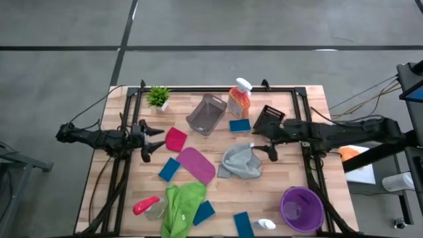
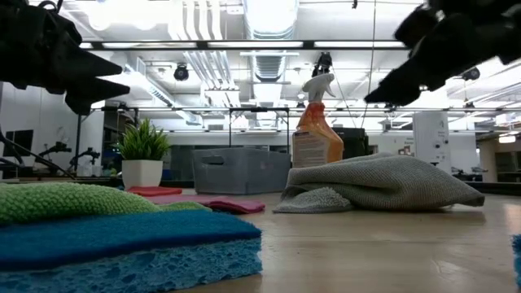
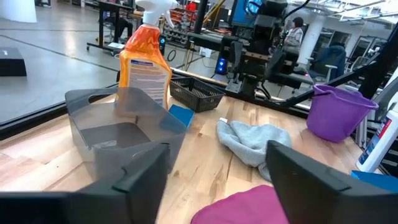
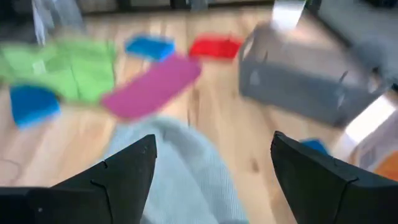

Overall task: Pick & Place Kitchen Items
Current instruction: Put the gray microfiber cloth into the purple bucket

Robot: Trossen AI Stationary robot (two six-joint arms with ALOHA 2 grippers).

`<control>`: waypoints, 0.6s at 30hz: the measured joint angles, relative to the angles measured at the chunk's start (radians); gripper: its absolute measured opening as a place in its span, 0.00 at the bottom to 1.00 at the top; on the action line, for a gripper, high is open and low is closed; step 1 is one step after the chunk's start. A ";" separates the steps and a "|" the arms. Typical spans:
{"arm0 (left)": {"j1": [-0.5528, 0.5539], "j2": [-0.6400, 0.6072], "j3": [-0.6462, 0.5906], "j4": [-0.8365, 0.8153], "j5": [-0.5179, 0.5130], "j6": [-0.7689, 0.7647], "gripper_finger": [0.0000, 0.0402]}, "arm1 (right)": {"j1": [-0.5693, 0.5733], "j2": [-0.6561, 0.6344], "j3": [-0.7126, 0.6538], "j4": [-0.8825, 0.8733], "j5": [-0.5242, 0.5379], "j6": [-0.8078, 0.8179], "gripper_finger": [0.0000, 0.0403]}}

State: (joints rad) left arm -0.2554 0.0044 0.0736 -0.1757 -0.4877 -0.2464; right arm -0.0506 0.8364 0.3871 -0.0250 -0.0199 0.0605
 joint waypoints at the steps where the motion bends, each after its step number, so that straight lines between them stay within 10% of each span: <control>1: 0.000 0.000 0.000 0.000 0.000 0.016 0.73 | 0.005 0.043 0.030 -0.032 -0.002 -0.004 0.76; 13: 0.000 0.020 0.000 0.000 -0.004 0.066 0.78 | 0.112 0.464 0.404 -0.291 -0.007 -0.023 0.28; 18: -0.001 0.050 0.000 0.004 -0.021 0.078 0.78 | 0.095 0.602 0.573 -0.516 0.001 -0.032 0.31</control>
State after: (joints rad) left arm -0.2562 0.0541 0.0734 -0.1718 -0.5086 -0.1687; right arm 0.0444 1.4382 0.9601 -0.5405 -0.0189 0.0283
